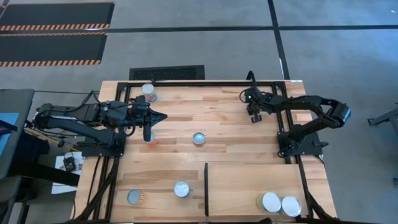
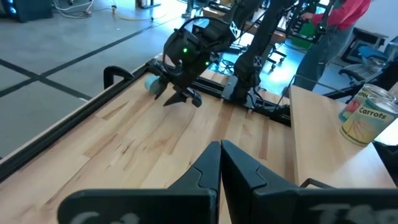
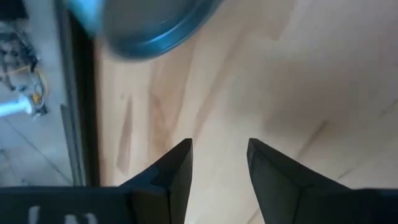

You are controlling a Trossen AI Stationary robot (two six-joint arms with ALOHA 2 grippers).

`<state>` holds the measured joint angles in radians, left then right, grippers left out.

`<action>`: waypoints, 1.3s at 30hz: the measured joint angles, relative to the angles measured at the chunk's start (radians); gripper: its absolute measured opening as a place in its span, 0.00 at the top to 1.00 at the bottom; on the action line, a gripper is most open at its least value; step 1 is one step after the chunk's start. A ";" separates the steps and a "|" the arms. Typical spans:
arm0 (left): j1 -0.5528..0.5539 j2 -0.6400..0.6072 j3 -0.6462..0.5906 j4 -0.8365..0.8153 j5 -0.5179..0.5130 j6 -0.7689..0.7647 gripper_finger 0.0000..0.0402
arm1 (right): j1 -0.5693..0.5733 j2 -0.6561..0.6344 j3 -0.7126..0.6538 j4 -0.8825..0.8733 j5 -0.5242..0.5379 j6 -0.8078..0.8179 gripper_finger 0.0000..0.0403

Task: Pick and place cans onto a shelf
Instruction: Put the canned tuna on the shelf

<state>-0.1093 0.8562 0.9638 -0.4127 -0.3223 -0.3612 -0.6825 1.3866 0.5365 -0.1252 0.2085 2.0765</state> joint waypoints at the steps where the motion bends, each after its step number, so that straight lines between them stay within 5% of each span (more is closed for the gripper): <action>1: 0.000 0.000 0.000 0.000 0.000 0.000 1.00 | 0.004 -0.010 0.000 0.003 0.002 -0.016 0.57; 10: 0.000 0.000 0.000 -0.001 0.003 0.001 1.00 | -0.008 -0.168 0.000 -0.129 0.000 -0.238 0.66; 18: 0.009 0.000 0.000 -0.002 0.006 0.020 1.00 | 0.019 -0.412 0.006 -0.432 -0.106 -0.643 0.88; 24: 0.077 0.000 0.000 -0.002 0.111 0.018 1.00 | 0.102 -0.540 0.184 -0.725 -0.146 -0.955 0.98; 28: 0.121 0.000 0.000 0.000 0.125 0.021 1.00 | 0.107 -0.507 0.398 -0.902 -0.193 -1.216 0.96; 34: 0.162 0.024 0.000 -0.006 0.089 0.004 1.00 | 0.015 -0.284 0.712 -1.271 -0.198 -1.690 0.99; 39: 0.180 0.077 0.000 -0.030 0.082 0.001 1.00 | -0.089 -0.116 0.761 -1.406 -0.141 -2.000 0.96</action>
<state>0.0706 0.9335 0.9634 -0.4431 -0.2405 -0.3606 -0.7712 1.2703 1.2980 -1.5307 0.0672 0.0762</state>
